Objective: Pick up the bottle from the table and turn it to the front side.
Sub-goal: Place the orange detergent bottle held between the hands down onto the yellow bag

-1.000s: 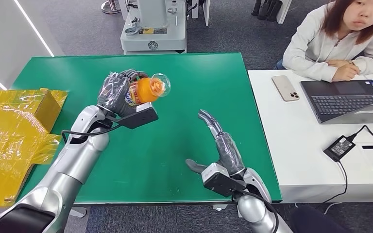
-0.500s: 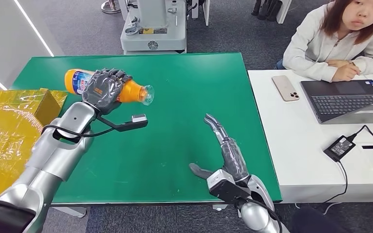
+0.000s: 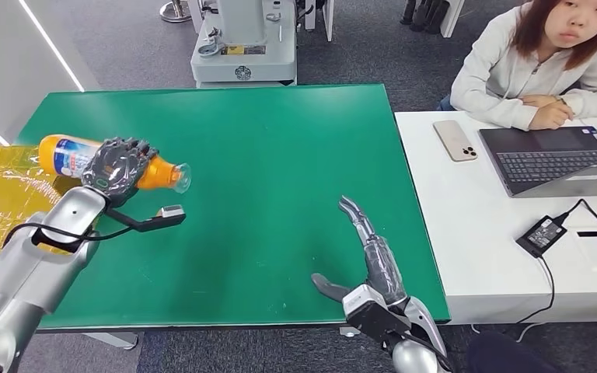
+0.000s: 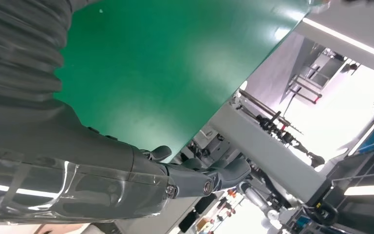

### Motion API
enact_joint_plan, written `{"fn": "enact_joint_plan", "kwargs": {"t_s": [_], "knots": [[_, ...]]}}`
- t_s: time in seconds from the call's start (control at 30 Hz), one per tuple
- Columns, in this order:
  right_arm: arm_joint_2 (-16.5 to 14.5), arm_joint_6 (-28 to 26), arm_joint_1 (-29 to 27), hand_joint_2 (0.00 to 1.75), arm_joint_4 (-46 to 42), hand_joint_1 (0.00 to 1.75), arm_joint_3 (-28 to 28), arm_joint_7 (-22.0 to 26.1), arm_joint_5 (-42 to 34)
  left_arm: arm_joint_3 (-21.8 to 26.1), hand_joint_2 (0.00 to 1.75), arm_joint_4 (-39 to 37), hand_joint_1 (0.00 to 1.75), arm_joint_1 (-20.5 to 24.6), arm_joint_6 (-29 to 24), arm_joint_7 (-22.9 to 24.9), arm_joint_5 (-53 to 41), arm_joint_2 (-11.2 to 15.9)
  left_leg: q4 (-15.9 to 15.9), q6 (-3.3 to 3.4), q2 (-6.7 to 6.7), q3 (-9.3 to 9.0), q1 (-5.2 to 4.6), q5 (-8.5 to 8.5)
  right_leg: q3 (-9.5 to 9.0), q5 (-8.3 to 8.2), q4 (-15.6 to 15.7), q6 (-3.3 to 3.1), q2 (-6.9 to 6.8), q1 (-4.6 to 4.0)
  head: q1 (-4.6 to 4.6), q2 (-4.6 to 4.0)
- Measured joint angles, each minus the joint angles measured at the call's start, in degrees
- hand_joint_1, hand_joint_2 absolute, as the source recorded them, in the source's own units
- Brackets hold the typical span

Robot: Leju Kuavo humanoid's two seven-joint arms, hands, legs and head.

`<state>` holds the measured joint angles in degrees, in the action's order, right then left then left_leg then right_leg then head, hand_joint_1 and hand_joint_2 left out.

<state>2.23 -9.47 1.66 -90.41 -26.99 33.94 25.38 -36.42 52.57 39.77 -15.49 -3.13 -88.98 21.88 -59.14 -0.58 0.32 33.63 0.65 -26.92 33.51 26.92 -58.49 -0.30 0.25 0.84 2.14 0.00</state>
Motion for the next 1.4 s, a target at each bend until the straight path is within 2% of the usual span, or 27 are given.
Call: {"fn": "enact_joint_plan", "kwargs": {"t_s": [0.17, 0.33, 0.43, 0.57, 0.83, 1.03, 1.17, 1.4], "knots": [[-0.05, -1.05, -2.96, 1.75, -0.93, 0.0, 1.51, 0.38, 0.5, 2.08, 1.75, 3.15, 1.75, -6.38, 1.57, -0.88, 0.27, 6.77, 0.01, -0.02, 0.01, 0.02, 0.01, -0.01, 0.08, 0.07, 0.01, -0.08, 0.0, -0.01, 0.0, 0.0], [-0.35, -1.35, -5.47, 1.75, -2.97, 0.0, 2.78, -0.51, 1.26, 3.98, 1.75, 5.33, 1.75, -9.24, 2.71, -2.57, 0.12, 12.06, 0.02, -0.03, -0.04, 0.06, 0.02, -0.02, 0.08, 0.11, 0.01, -0.14, -0.08, -0.03, -0.01, 0.0], [-0.69, -1.19, -6.61, 1.75, -3.78, 0.0, 3.29, -0.69, 1.84, 4.21, 1.75, 5.76, 1.75, -9.57, 3.63, -3.08, -0.39, 14.23, 0.02, -0.03, -0.03, 0.05, 0.02, -0.01, 0.08, 0.1, 0.01, -0.15, -0.07, -0.03, -0.01, 0.0], [-1.32, -0.75, -6.9, 1.75, -3.95, 0.0, 3.51, -0.69, 2.08, 4.09, 1.75, 5.45, 1.75, -9.22, 3.66, -3.55, -0.53, 15.34, 0.0, -0.07, -0.04, 0.05, 0.02, 0.03, 0.08, 0.09, 0.01, -0.16, -0.08, -0.03, -0.01, 0.01], [-2.25, -0.31, -6.83, 1.75, -4.01, 0.0, 3.58, -1.25, 2.67, 2.68, 1.75, 1.71, 1.75, -6.16, 2.15, -4.88, -0.06, 13.61, -0.02, -0.07, -0.05, 0.04, 0.01, 0.03, 0.09, 0.04, 0.02, -0.21, -0.09, -0.03, -0.01, 0.0], [-2.62, 0.46, -6.8, 1.75, -4.69, 0.0, 3.58, -2.39, 3.04, 1.62, 1.75, -4.66, 1.75, -4.42, 1.08, -6.55, 2.74, 8.82, -0.02, -0.07, -0.08, 0.05, 0.01, 0.03, 0.07, 0.03, 0.02, -0.21, -0.12, -0.02, -0.02, 0.0], [-3.01, 1.24, -6.77, 1.75, -4.7, 0.0, 3.58, -2.74, 3.51, 1.12, 1.75, -10.79, 1.75, -3.97, 0.46, -5.7, 3.64, 5.35, -0.02, -0.07, -0.07, 0.05, 0.01, 0.03, 0.08, 0.03, 0.02, -0.21, -0.11, -0.02, -0.01, 0.0], [-3.08, 1.48, -6.73, 1.75, -4.35, 0.0, 3.8, -2.69, 3.16, 0.88, 1.75, -19.14, 1.75, -2.68, 0.72, -3.04, 2.4, 1.97, -0.01, -0.07, -0.13, 0.04, 0.0, 0.03, 0.05, 0.04, 0.01, -0.21, -0.18, -0.02, -0.01, 0.0]]}}
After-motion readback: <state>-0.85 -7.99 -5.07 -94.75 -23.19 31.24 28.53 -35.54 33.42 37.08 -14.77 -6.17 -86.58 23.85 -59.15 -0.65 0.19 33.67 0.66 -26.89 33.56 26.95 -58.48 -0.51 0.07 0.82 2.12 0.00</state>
